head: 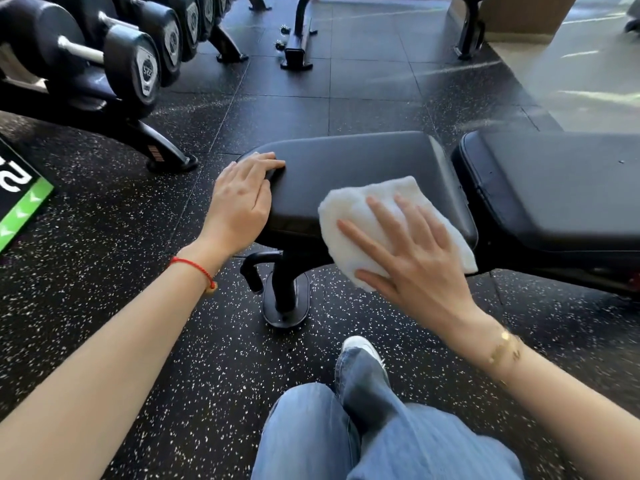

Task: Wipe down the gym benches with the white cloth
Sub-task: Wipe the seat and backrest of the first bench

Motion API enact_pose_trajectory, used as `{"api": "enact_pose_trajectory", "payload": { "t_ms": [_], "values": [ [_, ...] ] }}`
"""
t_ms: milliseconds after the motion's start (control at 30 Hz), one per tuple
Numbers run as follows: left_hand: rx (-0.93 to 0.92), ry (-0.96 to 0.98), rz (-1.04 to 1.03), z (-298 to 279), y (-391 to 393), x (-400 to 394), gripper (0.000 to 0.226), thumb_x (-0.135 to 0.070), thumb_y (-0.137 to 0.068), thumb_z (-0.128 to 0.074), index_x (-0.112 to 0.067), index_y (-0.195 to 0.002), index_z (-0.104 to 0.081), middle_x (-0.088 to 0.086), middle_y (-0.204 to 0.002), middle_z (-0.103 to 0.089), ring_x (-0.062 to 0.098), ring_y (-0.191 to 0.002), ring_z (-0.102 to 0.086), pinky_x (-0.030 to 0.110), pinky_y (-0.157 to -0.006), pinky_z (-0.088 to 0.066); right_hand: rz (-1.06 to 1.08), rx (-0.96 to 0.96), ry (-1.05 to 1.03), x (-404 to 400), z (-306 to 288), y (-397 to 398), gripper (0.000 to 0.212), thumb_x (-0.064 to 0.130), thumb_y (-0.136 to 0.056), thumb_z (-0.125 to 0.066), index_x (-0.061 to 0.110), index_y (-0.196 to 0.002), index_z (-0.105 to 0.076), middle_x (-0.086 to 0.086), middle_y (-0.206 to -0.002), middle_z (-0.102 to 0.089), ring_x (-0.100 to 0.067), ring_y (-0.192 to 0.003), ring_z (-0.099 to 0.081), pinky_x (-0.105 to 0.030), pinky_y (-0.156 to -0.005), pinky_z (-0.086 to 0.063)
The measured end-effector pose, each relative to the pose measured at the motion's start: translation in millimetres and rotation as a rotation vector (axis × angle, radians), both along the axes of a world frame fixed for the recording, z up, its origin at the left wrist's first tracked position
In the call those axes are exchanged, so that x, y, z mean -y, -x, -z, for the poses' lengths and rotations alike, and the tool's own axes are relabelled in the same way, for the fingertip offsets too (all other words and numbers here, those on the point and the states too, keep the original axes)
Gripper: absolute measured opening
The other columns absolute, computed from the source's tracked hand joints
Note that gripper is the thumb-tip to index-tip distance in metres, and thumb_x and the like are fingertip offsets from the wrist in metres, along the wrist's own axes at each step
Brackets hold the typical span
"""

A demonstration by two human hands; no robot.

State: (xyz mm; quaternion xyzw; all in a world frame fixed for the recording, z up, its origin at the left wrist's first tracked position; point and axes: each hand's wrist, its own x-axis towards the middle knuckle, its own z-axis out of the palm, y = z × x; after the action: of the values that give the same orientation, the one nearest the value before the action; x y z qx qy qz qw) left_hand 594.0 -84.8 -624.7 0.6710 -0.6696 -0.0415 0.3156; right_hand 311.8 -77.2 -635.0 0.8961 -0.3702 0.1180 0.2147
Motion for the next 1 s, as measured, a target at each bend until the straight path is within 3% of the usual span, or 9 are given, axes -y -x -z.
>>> {"api": "enact_pose_trajectory", "payload": {
  "t_ms": [100,300,400,567,833,1000],
  "values": [
    [-0.004,-0.002,-0.012,0,0,1,0.047,-0.015,-0.092,-0.033,-0.013,-0.132,-0.057,0.003,-0.144,-0.053,0.022,-0.139,-0.042,0.049,-0.118,-0.025,0.056,-0.002,0.139,0,10,-2,0.065,0.057,-0.096,-0.052,0.040,-0.154,-0.029,-0.009,-0.155,-0.041,-0.043,-0.134,-0.046,-0.053,-0.108,-0.033],
    [-0.013,-0.017,-0.010,0,0,1,0.041,-0.009,-0.098,-0.037,-0.013,-0.134,-0.056,0.002,-0.146,-0.050,0.022,-0.140,-0.041,0.047,-0.119,-0.022,0.054,0.039,0.271,-1,16,-84,0.059,0.047,-0.092,-0.062,0.040,-0.147,-0.043,-0.006,-0.144,-0.055,-0.037,-0.122,-0.059,-0.048,-0.100,-0.047],
    [0.001,-0.015,-0.010,0,-2,2,0.040,-0.006,-0.099,-0.039,-0.014,-0.134,-0.056,0.002,-0.147,-0.050,0.022,-0.140,-0.040,0.046,-0.119,-0.023,0.045,0.008,0.333,3,22,-56,0.062,0.048,-0.093,-0.062,0.039,-0.150,-0.039,-0.006,-0.145,-0.054,-0.036,-0.123,-0.059,-0.045,-0.099,-0.047],
    [0.004,-0.010,-0.010,1,-1,2,0.041,-0.007,-0.098,-0.039,-0.014,-0.134,-0.056,0.003,-0.146,-0.050,0.022,-0.141,-0.040,0.047,-0.119,-0.023,0.144,0.011,0.257,7,21,22,0.064,0.063,-0.098,-0.042,0.036,-0.155,-0.029,-0.013,-0.148,-0.048,-0.041,-0.126,-0.051,-0.050,-0.101,-0.033],
    [0.015,-0.033,-0.012,-2,1,0,0.048,-0.016,-0.093,-0.032,-0.013,-0.134,-0.055,0.004,-0.146,-0.050,0.025,-0.139,-0.041,0.048,-0.119,-0.024,0.141,0.009,0.212,2,12,-82,0.073,0.070,-0.086,-0.048,0.039,-0.151,-0.037,-0.008,-0.145,-0.053,-0.038,-0.122,-0.057,-0.049,-0.099,-0.045],
    [0.020,-0.022,0.000,0,-1,1,0.041,-0.008,-0.097,-0.038,-0.013,-0.134,-0.055,0.004,-0.147,-0.050,0.024,-0.141,-0.040,0.048,-0.119,-0.023,0.148,0.081,0.245,2,23,2,0.063,0.067,-0.098,-0.037,0.037,-0.153,-0.033,-0.010,-0.146,-0.051,-0.040,-0.117,-0.059,-0.048,-0.093,-0.038]
  ]
}}
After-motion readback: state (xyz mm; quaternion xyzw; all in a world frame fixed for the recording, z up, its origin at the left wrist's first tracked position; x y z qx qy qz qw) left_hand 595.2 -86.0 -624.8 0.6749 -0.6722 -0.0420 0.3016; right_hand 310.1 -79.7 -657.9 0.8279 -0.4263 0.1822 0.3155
